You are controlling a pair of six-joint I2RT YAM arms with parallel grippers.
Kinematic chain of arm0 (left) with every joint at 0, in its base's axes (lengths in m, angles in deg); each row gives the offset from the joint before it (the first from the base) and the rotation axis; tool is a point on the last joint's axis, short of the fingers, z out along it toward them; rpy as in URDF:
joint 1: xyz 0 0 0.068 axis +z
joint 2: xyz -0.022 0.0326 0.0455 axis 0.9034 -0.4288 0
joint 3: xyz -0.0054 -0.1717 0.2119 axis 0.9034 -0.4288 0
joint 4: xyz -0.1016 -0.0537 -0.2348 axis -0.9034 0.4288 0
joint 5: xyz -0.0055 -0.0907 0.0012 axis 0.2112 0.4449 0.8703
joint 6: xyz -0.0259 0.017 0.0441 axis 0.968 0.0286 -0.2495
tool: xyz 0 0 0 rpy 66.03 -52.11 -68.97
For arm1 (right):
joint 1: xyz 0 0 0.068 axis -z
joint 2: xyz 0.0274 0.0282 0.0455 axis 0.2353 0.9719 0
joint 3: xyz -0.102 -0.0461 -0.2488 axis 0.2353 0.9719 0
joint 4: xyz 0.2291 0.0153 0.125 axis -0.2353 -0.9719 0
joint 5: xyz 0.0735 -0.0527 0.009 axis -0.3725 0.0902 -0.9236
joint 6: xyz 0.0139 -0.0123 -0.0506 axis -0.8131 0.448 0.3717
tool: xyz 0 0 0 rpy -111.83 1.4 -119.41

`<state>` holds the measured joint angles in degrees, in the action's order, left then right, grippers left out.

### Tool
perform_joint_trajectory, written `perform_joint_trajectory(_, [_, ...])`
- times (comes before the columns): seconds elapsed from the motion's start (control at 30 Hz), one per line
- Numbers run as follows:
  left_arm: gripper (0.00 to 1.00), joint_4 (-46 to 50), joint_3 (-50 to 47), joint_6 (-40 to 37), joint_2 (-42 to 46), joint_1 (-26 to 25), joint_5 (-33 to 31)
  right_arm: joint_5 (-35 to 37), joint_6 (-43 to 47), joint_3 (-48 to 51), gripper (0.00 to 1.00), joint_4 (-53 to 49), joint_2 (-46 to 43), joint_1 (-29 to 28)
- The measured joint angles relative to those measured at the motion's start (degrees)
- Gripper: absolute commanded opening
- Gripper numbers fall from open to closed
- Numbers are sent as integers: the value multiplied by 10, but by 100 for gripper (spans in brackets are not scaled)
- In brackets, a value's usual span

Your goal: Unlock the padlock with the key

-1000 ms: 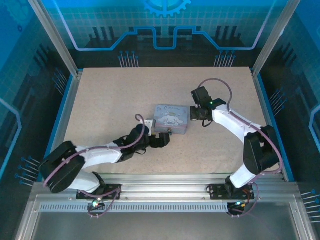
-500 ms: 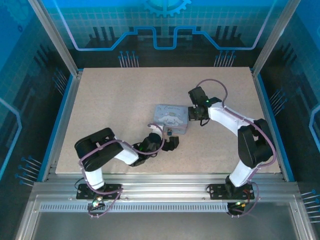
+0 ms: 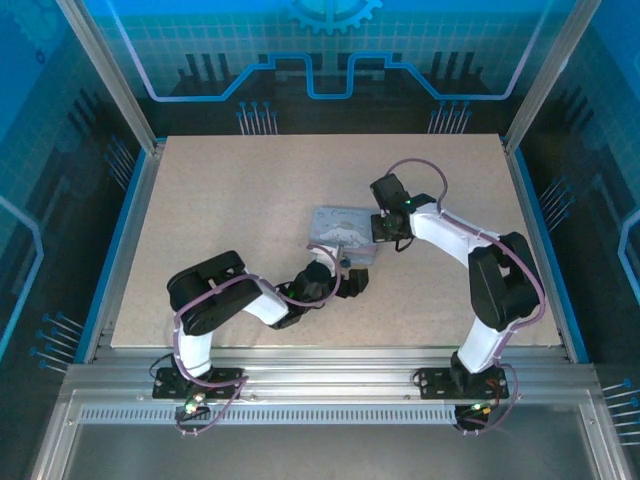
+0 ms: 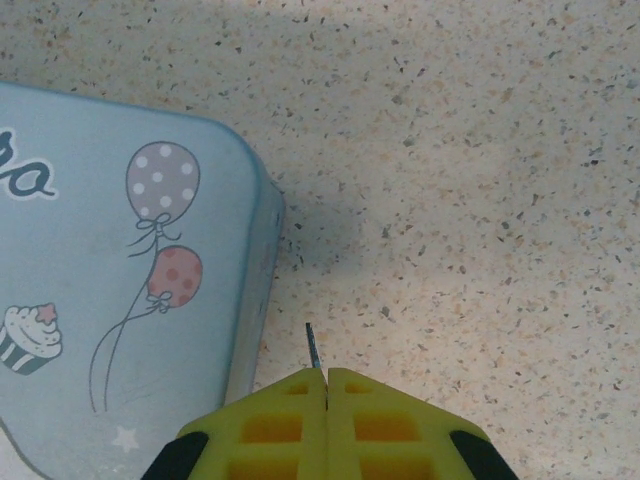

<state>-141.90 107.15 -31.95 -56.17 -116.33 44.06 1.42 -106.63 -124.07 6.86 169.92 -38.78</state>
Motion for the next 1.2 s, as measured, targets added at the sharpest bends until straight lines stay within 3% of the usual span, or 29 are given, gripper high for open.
perform_joint_trajectory(0.33, [85, -16, 0, 22, -2, 34, 84, -2, 0, 0, 0, 2, 0, -1])
perform_joint_trajectory(0.53, [73, -28, 0, 43, -9, 46, 121, -2, 0, 0, 0, 2, 0, -4])
perform_joint_trajectory(0.73, [69, -63, 0, 58, -35, 50, 144, -1, 0, 0, 0, 2, 0, -6])
perform_joint_trajectory(0.87, [70, -86, 0, 71, -44, 51, 153, -1, 0, 0, 0, 2, 0, -7])
perform_joint_trajectory(0.97, [77, -103, 0, 81, -50, 51, 157, -1, 0, 0, 0, 2, -1, -7])
perform_joint_trajectory(1.2, [75, -133, 6, 97, -67, 51, 168, -2, -1, 0, 0, 6, -5, -7])
